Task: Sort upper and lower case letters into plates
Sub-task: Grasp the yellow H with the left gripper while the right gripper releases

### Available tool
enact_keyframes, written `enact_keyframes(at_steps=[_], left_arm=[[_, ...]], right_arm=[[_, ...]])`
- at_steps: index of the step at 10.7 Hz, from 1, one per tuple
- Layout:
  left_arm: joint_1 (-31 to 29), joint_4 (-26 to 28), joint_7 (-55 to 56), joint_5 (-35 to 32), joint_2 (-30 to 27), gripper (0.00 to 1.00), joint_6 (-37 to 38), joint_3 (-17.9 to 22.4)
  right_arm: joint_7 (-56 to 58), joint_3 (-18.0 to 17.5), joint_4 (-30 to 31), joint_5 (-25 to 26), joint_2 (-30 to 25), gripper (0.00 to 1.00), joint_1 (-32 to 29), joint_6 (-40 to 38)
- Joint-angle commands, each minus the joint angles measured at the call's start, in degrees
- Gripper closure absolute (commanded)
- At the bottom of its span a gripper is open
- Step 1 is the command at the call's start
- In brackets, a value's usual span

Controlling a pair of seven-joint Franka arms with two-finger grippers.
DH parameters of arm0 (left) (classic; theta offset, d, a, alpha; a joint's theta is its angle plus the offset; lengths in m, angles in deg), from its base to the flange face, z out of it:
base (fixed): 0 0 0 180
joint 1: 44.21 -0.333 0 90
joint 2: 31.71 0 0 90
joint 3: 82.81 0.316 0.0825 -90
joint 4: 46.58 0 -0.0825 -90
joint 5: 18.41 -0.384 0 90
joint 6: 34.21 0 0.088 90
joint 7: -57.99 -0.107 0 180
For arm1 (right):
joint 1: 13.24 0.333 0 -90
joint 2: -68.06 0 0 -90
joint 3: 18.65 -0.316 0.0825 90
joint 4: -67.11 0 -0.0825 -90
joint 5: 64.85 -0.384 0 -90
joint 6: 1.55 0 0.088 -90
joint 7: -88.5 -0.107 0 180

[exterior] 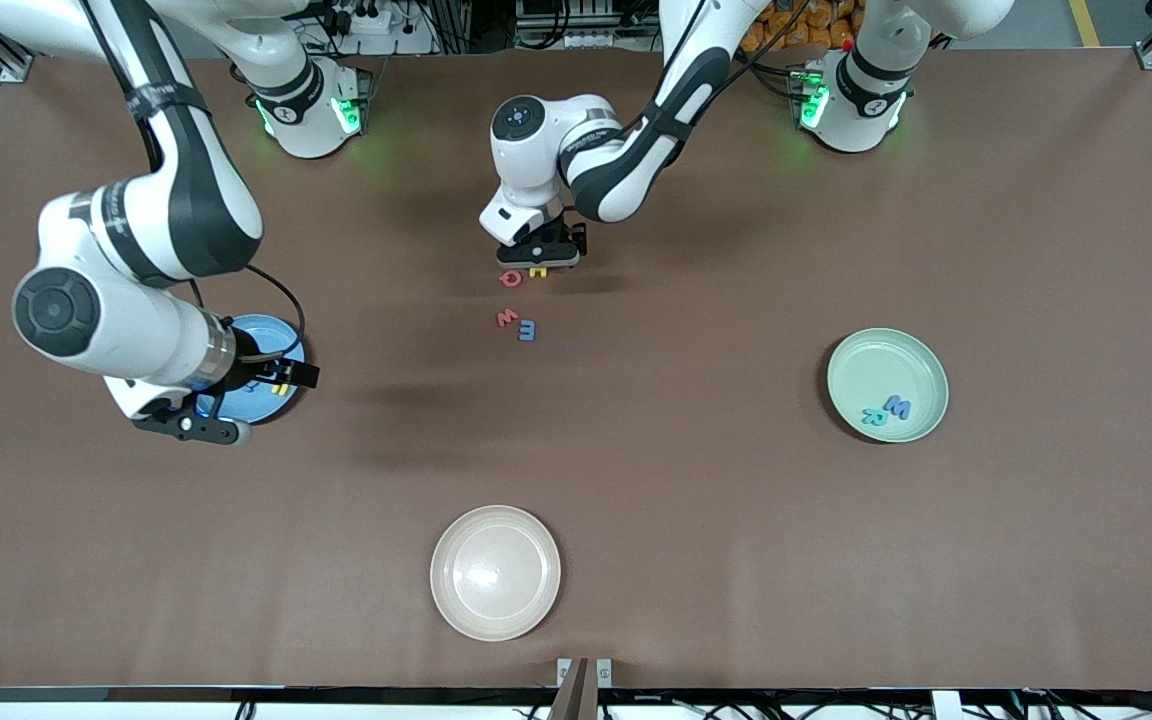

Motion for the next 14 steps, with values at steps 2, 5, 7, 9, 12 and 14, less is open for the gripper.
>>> enact_keyframes(at_steps=[2,5,7,9,12,14], left_arm=[[-0.82,0.59,1.12,-1.91,0.34,0.21,-2.03,-0.99],[-0.74,0.59,1.47,-1.91,1.31,0.24,-4.4,-0.99],[-0.74,0.59,1.38,-1.91,1.49,0.25,-4.67,-0.99],[-0.74,0.59,1.3,-1.91,1.84,0.26,-4.67,-0.9],[-0.65,0.68,1.29,-1.99,2.28,0.27,-5.02,-0.99],[-0.47,0.68,1.29,-1.99,2.37,0.28,-5.02,-0.99]], right_arm=[[-0.62,-0.31,2.6,-0.71,-4.48,0.0,0.02,-0.56],[-1.06,-0.84,3.47,-0.71,-3.78,0.0,1.52,1.02],[-0.97,-0.84,3.92,-0.71,-3.78,0.0,1.61,0.85],[-0.88,-0.84,3.92,-0.71,-3.78,0.0,1.52,0.5],[-0.01,-0.84,3.66,-0.71,-3.69,0.0,0.56,0.06],[0.79,-0.75,3.83,-0.71,-3.69,0.0,0.38,-0.12]])
